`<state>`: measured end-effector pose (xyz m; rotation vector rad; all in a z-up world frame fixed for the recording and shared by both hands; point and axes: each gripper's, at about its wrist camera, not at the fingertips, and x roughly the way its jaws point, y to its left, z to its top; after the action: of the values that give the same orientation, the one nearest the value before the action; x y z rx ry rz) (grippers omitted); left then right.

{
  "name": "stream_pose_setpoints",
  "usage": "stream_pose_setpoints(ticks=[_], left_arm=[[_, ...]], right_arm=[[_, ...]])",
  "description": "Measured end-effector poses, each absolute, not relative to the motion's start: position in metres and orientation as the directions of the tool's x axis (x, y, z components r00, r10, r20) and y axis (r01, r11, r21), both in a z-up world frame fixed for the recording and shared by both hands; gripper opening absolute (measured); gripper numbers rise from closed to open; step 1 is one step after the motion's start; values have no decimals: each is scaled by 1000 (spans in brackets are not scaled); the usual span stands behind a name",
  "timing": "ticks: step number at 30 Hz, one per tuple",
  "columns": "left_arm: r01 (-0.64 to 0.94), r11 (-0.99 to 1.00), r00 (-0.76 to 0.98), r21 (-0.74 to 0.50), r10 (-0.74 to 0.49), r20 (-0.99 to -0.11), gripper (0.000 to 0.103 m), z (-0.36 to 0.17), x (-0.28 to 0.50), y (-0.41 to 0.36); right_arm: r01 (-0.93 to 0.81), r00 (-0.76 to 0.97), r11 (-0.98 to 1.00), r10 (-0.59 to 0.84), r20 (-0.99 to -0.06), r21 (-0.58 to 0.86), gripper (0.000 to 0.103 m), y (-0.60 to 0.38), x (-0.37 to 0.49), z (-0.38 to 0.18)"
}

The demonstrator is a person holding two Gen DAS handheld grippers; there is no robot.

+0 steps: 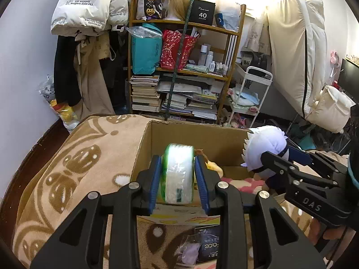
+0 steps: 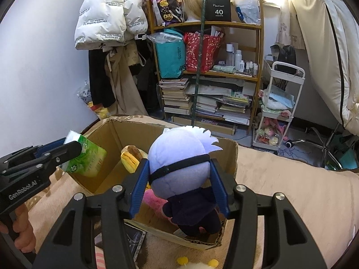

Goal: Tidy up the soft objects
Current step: 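Open both tools to drop the tissue pack and doll into the box, then withdraw both tools from the box toward the pink swirl cushion and white pom-pom toy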

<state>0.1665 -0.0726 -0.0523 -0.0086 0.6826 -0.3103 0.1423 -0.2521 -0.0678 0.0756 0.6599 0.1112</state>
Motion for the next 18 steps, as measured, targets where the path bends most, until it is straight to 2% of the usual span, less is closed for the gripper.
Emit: stream_pose_setpoints(ticks=[4,9,10,12,18], left_arm=[[275,956,732,-102,-277,-623,37,-53,166,-72],[247,964,738,-98,-253,-625,53,-51,162,-67],[242,966,743,-94,-246,-622,54,-50,160,-66],[237,969,754,-76,-233,-614,59,-46,155,-64],[229,972,760,-45,-207,-616,72,-41,143,-61]], right_arm=[[-88,777,991,135,-614,105,58,-249,141,-69],[-90,771,989,142,-621,113,60,-249,140,-70],[-90,772,989,142,-619,115,62,-249,139,-69],[-86,777,989,143,-613,123,71,-251,136,-66],[-58,784,989,130,-608,137,76,-254,126,-60]])
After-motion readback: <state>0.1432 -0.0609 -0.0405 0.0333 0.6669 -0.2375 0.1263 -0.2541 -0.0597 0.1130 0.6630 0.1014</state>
